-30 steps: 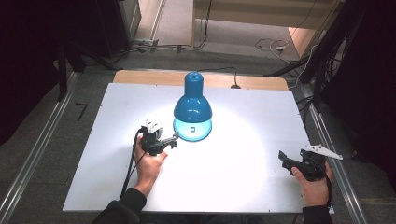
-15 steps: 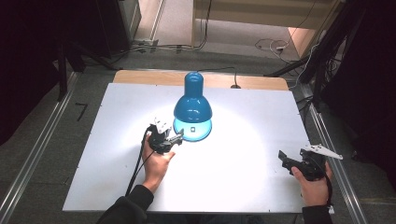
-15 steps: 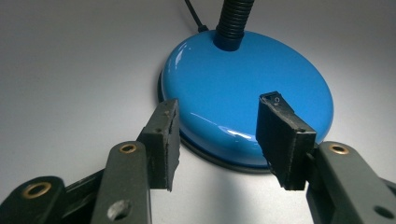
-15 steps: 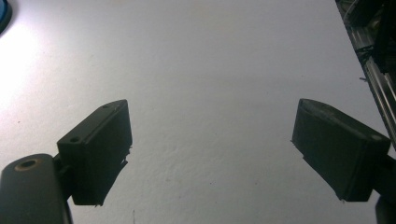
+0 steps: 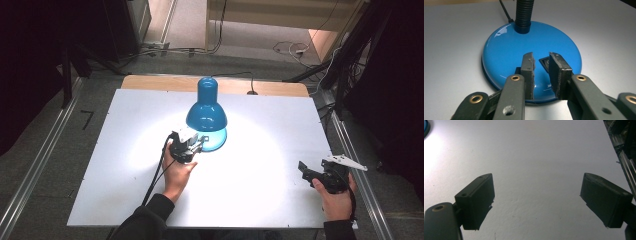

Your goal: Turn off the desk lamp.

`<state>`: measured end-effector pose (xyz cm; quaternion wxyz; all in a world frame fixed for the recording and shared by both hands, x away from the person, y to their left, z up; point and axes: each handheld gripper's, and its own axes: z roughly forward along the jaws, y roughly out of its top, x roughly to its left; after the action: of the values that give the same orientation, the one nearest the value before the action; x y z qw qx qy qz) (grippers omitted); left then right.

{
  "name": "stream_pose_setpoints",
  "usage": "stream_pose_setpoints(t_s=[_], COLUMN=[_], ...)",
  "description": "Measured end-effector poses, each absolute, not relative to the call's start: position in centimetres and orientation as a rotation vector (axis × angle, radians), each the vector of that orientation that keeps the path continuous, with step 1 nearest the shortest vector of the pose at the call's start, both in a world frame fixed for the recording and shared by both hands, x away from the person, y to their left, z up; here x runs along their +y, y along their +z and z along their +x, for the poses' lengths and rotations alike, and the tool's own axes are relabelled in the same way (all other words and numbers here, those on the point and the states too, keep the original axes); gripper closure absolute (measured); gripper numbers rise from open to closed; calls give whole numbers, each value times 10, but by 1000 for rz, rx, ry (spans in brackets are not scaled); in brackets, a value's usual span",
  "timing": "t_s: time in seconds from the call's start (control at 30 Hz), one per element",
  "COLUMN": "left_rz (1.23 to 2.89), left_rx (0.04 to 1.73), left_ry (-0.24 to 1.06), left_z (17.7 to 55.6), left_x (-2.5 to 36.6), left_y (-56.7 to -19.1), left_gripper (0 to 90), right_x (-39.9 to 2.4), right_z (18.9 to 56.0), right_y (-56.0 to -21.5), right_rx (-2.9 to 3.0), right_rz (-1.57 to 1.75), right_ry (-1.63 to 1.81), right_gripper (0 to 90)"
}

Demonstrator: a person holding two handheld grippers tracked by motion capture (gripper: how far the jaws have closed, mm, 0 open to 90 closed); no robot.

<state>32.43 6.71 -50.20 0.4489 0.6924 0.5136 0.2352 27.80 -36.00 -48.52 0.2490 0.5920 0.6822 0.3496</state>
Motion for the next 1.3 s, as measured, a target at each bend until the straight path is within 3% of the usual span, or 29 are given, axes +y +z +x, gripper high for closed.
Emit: stream_pose_setpoints(t_s=[0.2, 1.3], left_rz=[1712, 1720], left_rx=[1260, 1254], left_ry=[555, 546], left_z=[327, 338], left_x=[65, 55], left_y=[-504, -508], left_gripper=[900, 900], right_x=[-361, -361], right_z=[278, 278], right_y=[-485, -485], right_rx=[1858, 1862], right_rz=[1613, 1613], right_ry=[953, 963], right_gripper=[108, 110])
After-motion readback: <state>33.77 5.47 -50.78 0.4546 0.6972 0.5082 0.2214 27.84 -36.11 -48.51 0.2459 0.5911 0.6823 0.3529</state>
